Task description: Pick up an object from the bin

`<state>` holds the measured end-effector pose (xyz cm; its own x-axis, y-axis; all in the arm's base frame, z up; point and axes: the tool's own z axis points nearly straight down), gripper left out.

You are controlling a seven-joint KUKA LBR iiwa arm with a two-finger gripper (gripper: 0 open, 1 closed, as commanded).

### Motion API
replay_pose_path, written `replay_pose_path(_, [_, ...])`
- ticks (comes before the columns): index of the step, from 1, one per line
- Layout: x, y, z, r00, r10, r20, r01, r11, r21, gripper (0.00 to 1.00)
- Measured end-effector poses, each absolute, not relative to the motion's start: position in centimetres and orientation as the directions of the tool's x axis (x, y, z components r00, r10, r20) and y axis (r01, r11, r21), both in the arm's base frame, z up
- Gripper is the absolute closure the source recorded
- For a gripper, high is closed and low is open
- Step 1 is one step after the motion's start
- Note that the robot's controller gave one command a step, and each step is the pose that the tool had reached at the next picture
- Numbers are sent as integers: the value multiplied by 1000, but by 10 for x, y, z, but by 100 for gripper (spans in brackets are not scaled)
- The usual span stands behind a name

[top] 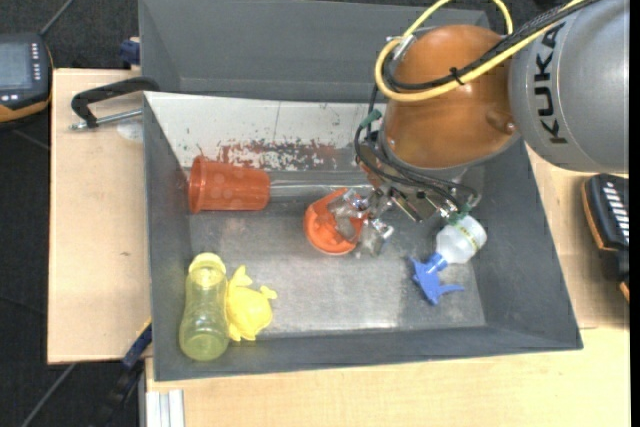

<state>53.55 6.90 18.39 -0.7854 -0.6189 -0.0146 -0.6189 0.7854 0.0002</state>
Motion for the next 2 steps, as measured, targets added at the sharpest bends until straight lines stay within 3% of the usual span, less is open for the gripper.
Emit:
replay_pose_path(1, [538, 77, 229, -798, -602, -12, -602, 798, 3, 100])
replay_pose_path(2, [553, 85, 291, -789, -615, -18, -615, 789, 0, 100])
